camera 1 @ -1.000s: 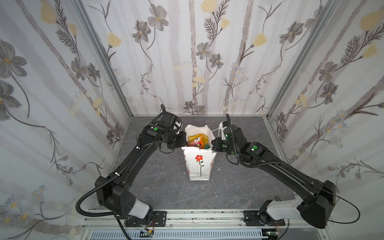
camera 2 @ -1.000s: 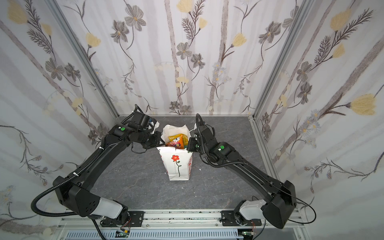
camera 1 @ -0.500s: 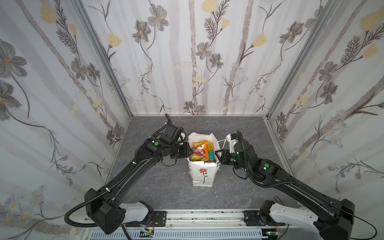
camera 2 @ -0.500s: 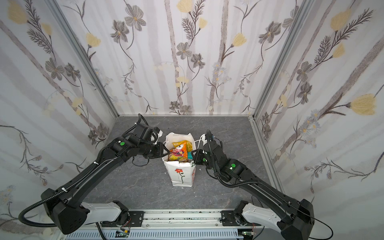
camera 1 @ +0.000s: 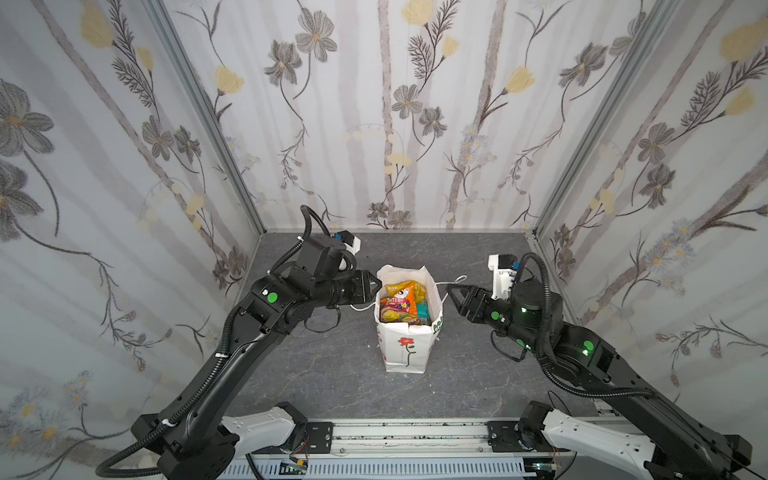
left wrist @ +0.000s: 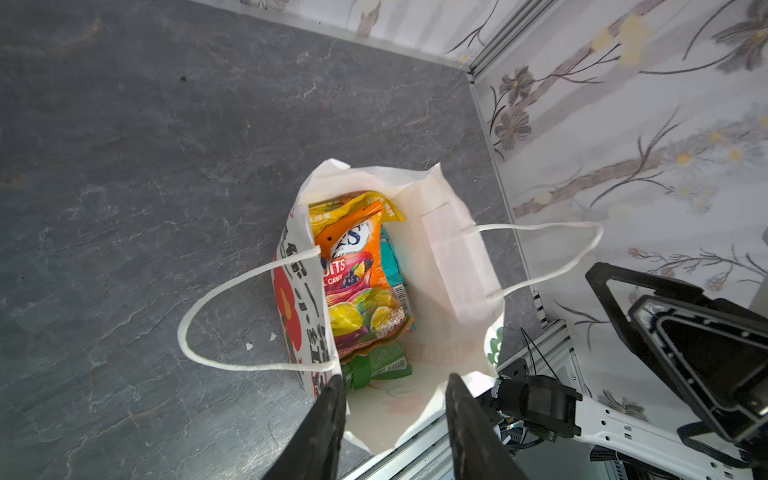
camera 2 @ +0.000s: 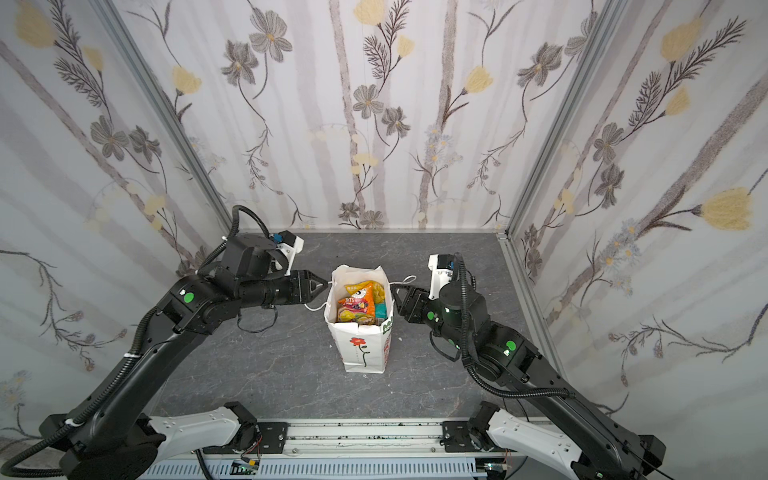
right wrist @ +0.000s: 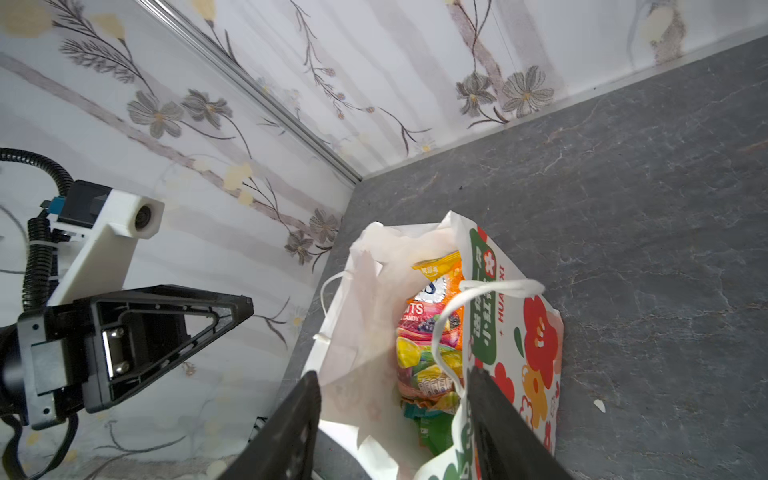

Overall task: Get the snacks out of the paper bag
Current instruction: 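Release the bag with both grippers and raise them above it, then lower the left gripper onto the orange candy pack while the right waits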

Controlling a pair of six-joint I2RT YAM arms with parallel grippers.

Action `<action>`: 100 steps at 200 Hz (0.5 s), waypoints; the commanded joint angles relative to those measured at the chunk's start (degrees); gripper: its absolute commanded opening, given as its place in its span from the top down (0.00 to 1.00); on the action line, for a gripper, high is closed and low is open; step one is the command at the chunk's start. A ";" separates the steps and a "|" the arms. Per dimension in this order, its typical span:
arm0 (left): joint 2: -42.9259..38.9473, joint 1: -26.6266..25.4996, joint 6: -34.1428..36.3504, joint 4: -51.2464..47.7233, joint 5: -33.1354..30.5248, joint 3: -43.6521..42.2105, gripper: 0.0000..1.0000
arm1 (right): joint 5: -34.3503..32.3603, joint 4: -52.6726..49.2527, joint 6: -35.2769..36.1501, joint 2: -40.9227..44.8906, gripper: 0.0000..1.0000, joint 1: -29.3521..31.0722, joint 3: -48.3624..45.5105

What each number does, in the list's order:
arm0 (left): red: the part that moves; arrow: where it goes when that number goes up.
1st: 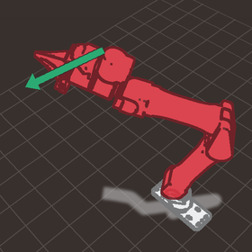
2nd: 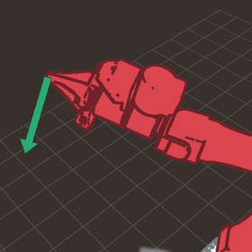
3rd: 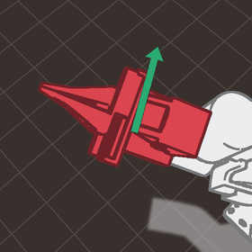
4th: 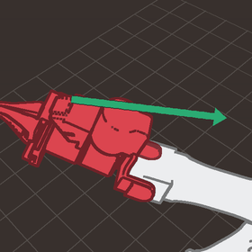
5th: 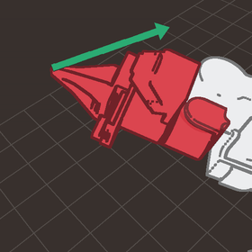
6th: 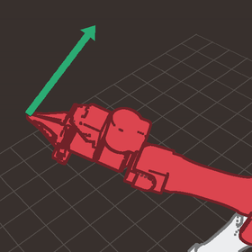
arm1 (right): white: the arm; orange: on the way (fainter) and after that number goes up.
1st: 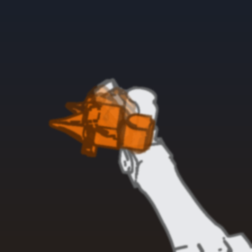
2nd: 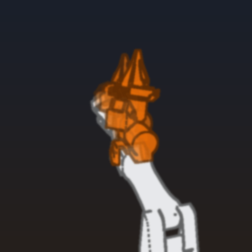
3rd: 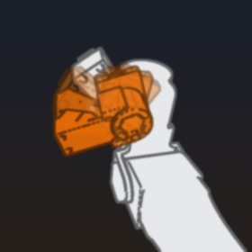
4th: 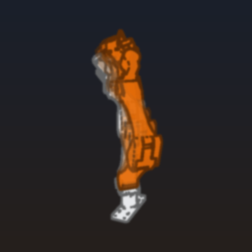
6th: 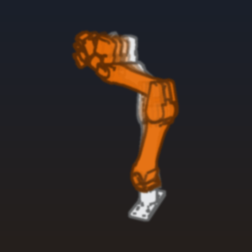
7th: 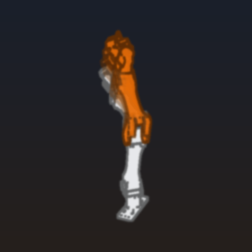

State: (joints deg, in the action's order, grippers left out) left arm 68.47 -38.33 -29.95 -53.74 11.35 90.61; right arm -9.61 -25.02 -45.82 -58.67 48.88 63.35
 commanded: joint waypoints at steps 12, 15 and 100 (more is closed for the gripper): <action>4.65 -5.06 2.63 -4.80 -7.38 8.80 0.59 | -0.79 -1.51 2.82 1.26 0.40 0.25 3.51; 5.60 -5.66 2.96 -5.14 -8.04 9.74 0.59 | -0.17 -1.26 3.16 1.32 0.40 0.29 3.67; 29.43 -10.72 11.34 -11.50 -17.02 22.94 0.60 | 10.37 -1.55 9.39 6.06 0.08 0.25 1.74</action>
State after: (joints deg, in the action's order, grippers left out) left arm 94.11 -48.97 -21.30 -61.89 -3.46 112.12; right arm -0.60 -25.61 -38.70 -53.56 49.12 65.58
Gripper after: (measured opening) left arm 0.404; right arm 0.891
